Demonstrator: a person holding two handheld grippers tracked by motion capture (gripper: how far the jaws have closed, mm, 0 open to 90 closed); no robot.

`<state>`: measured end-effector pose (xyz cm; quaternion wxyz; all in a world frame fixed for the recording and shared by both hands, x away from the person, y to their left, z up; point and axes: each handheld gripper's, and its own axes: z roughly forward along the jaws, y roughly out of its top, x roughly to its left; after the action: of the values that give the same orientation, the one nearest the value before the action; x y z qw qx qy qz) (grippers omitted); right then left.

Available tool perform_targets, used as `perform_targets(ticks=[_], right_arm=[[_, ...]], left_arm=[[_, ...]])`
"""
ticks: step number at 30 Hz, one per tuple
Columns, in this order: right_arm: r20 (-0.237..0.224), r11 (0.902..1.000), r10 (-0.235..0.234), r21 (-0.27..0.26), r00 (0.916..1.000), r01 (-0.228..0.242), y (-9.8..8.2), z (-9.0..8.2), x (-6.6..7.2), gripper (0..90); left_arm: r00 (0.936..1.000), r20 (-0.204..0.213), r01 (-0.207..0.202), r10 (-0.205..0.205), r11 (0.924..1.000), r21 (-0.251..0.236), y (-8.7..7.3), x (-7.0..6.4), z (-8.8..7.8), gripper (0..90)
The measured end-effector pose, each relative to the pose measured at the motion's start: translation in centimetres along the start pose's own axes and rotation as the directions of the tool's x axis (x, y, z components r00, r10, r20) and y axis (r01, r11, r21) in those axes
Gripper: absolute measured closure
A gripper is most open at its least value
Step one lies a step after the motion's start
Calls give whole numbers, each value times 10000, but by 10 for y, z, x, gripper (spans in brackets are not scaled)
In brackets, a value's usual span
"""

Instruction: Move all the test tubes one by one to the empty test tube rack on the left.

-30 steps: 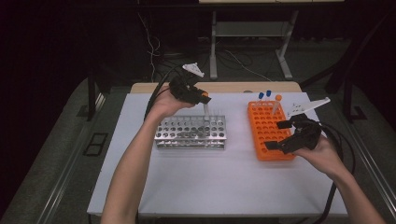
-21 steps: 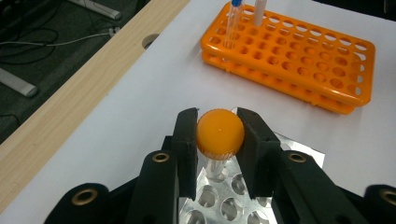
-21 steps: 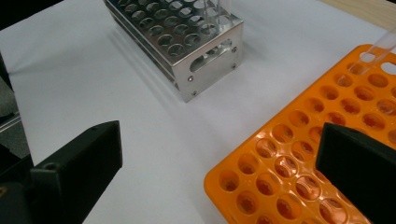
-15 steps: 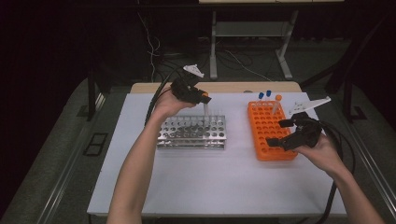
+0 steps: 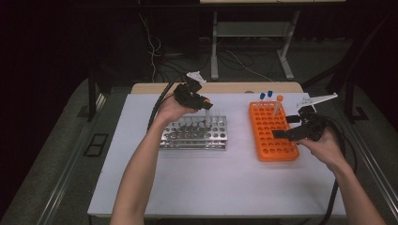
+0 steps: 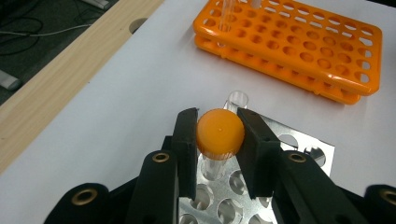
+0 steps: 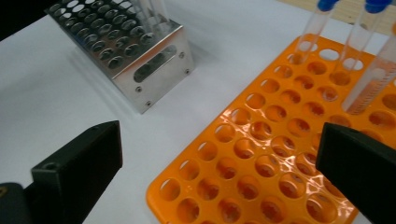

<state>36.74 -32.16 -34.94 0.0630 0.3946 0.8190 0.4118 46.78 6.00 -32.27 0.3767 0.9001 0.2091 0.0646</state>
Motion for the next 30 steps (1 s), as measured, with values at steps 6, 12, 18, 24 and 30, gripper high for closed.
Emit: perform_targets(ticks=[6, 12, 18, 24, 30], right_arm=[[111, 9995, 320, -45, 9994, -319, -1, 4, -14, 1], [191, 9982, 594, -125, 9981, -592, -2, 11, -28, 1], [286, 9977, 677, -52, 9973, -676, -1, 20, -37, 1], [467, 9978, 658, 89, 9967, -663, 1, 27, -43, 1], [711, 9976, 643, 222, 9954, -660, 5, 33, -49, 1]], left_arm=[[10000, 9, 80, -80, 10000, 28, -5, 0, 5, 684], [9998, 55, 198, -198, 9998, 70, -12, 1, 9, 680], [9981, 125, 601, -600, 9981, -94, -18, 0, 10, 611], [9942, 165, 1065, -1058, 9934, -423, -23, -4, -1, 450], [9912, 256, 1313, -1296, 9883, -772, -30, -14, -16, 314]])
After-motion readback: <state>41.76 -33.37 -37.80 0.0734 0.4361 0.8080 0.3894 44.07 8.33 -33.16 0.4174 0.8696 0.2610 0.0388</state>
